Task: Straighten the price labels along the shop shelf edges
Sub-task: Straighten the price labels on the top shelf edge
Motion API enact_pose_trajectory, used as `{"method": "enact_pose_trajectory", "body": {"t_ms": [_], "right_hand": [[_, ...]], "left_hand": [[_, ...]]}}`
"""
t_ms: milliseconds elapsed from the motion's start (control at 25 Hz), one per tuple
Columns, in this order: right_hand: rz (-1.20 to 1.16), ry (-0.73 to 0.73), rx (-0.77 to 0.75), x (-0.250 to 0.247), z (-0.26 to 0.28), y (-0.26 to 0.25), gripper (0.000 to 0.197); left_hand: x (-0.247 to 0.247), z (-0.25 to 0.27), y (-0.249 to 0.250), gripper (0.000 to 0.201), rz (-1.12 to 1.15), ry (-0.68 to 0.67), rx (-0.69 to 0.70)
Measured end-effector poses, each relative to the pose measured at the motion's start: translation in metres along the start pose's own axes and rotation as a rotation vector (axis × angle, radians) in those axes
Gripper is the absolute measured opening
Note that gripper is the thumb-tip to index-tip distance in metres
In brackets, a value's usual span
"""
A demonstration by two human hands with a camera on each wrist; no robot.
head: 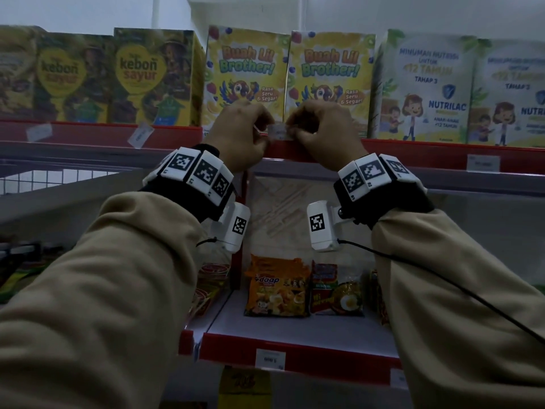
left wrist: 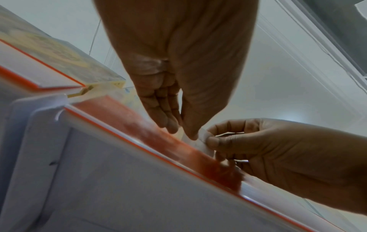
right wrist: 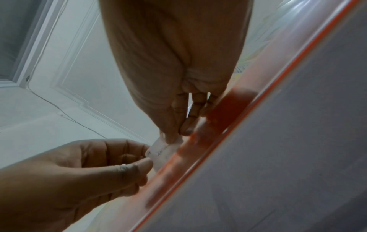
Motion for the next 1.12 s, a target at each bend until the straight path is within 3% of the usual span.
{"method": "enact_pose_trajectory", "body": {"t_ms": [280,680,1120], "right_hand": [[0.103,-0.196,0.07,-0.013,-0.004,-0.004,0.014],[0.282,-0.406,0.075,-0.014,-0.013,-0.007,0.023],[0.234,-0.347,0.068,-0.009,-0.001,-0.009,0.017]], "left_hand": [[0.0,-0.001,0.006,0.024,-0.121,-0.031,-0.037],[-0.007,0.0,0.009,0.022,-0.105,-0.13,0.059],[-0.008,0.003,0.017,0.024,-0.171,-0.164,0.014]]}}
Point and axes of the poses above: each hand's wrist, its own z-axis away from the middle knuckle, its own x-axis out of the palm, y = z × x, the point moved 1 cm from there along -z, towards the middle knuckle, and after that the axes turned 8 degrees about -z, right-handed, at the moved point
